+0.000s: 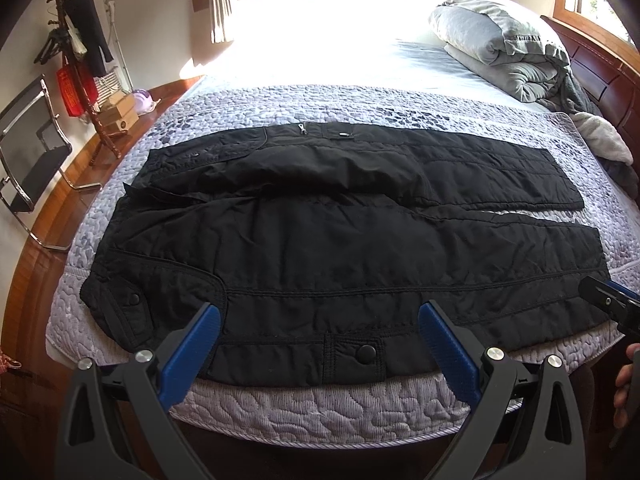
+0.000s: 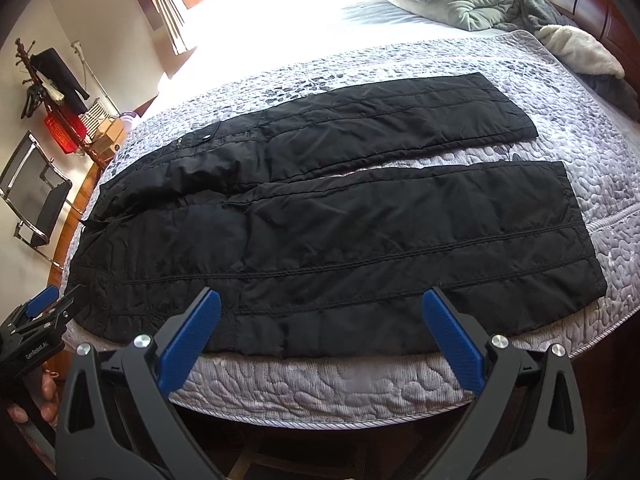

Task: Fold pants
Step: 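Grasp the hem of one pant leg with the right gripper while the left gripper grasps the other hem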

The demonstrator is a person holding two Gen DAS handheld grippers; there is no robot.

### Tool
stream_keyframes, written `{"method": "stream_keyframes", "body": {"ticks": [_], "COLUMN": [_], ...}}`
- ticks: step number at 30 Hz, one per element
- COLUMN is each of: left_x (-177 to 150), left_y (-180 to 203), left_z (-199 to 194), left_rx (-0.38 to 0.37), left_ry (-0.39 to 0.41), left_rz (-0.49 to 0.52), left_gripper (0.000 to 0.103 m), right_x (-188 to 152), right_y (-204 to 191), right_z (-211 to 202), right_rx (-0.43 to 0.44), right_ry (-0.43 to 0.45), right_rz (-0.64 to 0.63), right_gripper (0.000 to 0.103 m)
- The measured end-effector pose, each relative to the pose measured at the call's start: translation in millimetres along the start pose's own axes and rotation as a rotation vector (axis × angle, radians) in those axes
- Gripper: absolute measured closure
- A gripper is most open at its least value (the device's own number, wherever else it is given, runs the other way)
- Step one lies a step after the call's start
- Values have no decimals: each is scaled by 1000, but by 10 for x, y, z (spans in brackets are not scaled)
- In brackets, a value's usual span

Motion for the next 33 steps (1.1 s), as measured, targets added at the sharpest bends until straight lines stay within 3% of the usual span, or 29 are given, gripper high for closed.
{"method": "stream_keyframes", "body": {"ticks": [4,7,11,16,23,28,31,33], "left_x": [124,366,840,1591,2411,2594,2651,2665], "left_y": [-24,-8,54,49,30,243,407,535], "left_z": [165,336,656,1180,2150,2704,2915,3014], "left_rx": [-53,-133,-211,-213,-202,-233,-254,-292], "left_ry": [-54,-111,-205,-216,-232,-282,-299,-309], "left_rz": [-22,-23,26,43,24,65,142,219], "left_gripper": [3,3,3,3,4,7,18,18], "right_x": [209,533,1064,1742,2414,2671,2794,2843], "right_y": [69,23,-72,-132,-68,-157,-193,-230], "right_z": [152,336,727,1316,2044,2431,2627,2703], "right_rx": [60,177,277,386,452,466,472,479], "right_ry": [-26,-74,-147,-213,-286,-327,-349,-365], "right_rz": [0,-45,-193,-309,-377,-462,-506,-544], "right_gripper": [2,2,2,3,3,3,3,3]}}
Point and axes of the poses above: each gripper's, at about its wrist camera, not at the fingertips, and z roughly the way its jaws point, y to its right, x to its top, the point moved 9 cm from there along z, roughly the way its jaws point, and after that the axes turned 2 degrees about -y, right-handed, at the moved point
